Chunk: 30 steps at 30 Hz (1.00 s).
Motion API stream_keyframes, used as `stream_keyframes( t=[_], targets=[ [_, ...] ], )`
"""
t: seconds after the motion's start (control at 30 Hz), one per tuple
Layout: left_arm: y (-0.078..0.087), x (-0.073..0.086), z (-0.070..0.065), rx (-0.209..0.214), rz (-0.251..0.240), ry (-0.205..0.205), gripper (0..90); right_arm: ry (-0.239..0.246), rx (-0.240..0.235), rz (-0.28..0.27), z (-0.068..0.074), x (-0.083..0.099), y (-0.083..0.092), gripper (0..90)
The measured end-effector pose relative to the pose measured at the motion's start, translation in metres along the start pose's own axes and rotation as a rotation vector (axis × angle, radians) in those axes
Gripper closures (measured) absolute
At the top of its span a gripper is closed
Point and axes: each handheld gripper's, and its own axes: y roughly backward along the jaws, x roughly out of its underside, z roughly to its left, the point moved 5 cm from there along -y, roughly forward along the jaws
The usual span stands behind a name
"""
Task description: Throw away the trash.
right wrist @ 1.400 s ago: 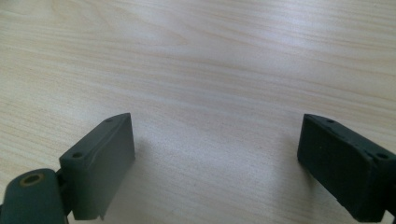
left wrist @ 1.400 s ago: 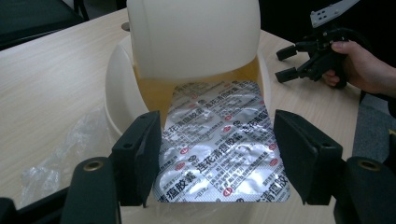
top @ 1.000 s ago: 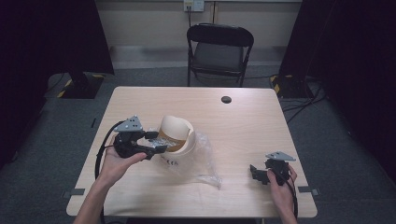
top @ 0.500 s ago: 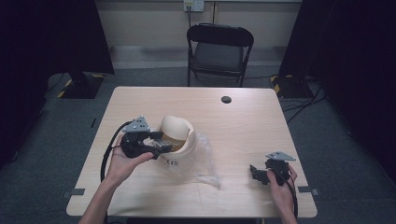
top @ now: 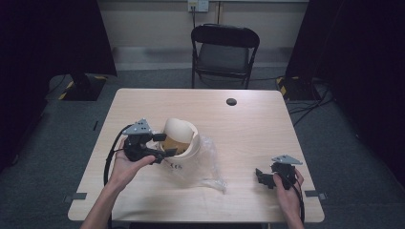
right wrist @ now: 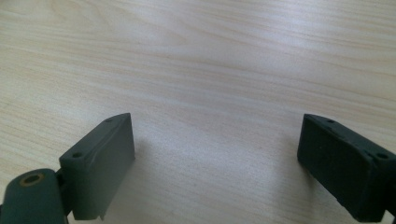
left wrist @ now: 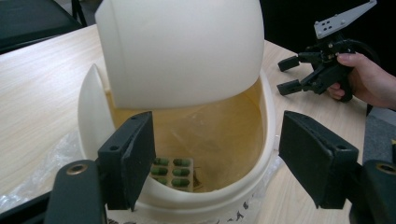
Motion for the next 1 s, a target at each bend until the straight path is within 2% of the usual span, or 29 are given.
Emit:
stream_keyframes(
  t=[0.1, 0.17, 0.27, 0.33, 0.4, 0.53, 1.0],
  targets=[
    [0.007, -0.001, 0.002, -0.033, -0.032, 0.02, 23.6, 0.001, 0.0, 0.0, 0.0, 0.0, 0.0, 10.4],
    [0.013, -0.002, 0.004, -0.005, -0.071, 0.063, 23.6, 0.001, 0.0, 0.0, 0.0, 0.0, 0.0, 10.3],
    [0.021, 0.0, 0.011, -0.053, -0.069, 0.055, 22.0, 0.0, 0.0, 0.0, 0.0, 0.0, 0.0, 10.3],
    [0.024, 0.003, 0.015, -0.049, -0.072, 0.072, 21.8, 0.0, -0.001, 0.001, 0.0, 0.0, 0.0, 10.4],
    [0.027, 0.007, 0.019, -0.067, -0.062, 0.07, 21.1, 0.0, 0.0, 0.0, 0.0, 0.0, 0.0, 10.4],
    [0.033, 0.013, 0.027, -0.084, -0.058, 0.093, 20.8, 0.001, 0.0, 0.0, 0.0, 0.0, 0.0, 10.3],
    [0.053, 0.036, 0.042, -0.144, -0.03, 0.129, 18.5, 0.001, 0.0, 0.0, 0.0, 0.0, 0.0, 10.4]
  ],
)
